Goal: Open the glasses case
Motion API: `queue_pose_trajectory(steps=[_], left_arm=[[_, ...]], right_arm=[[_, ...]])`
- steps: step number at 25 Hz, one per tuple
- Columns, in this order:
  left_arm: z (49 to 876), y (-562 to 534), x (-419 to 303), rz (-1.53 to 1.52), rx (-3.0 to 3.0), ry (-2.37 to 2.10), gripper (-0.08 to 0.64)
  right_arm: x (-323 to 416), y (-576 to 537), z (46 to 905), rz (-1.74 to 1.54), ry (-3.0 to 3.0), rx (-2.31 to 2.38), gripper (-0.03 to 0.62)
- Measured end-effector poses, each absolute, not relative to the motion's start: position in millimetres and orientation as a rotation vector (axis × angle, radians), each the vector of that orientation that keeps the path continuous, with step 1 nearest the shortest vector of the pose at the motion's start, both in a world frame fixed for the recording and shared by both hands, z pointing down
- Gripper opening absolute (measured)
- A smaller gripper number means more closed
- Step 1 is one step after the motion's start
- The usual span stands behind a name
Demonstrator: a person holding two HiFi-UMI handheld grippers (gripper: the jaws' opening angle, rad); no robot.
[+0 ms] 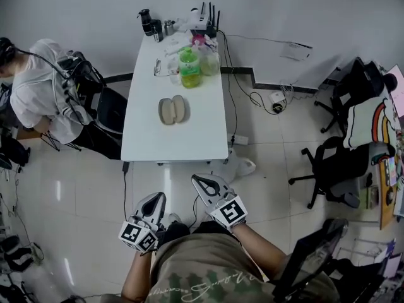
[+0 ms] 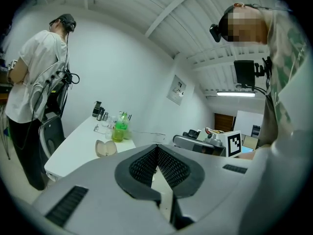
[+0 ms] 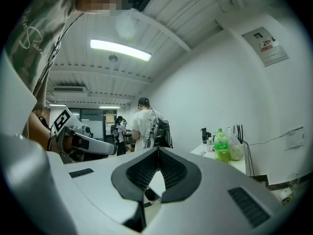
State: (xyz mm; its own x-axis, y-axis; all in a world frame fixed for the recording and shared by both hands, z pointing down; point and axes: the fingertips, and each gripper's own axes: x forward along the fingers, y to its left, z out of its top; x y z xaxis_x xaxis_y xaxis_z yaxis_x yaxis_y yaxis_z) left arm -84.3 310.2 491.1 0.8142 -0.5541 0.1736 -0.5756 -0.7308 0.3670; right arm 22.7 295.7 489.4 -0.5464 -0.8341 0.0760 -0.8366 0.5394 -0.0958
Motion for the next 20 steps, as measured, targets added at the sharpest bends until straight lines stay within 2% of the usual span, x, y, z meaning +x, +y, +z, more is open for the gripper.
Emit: queue_pose_trajectory(steps=[20], left_arm=[[470, 262, -159, 0.017, 2.698, -0.766, 0.005]], right_arm=[[-37, 269, 462, 0.138, -2.646, 1.639, 0.011]])
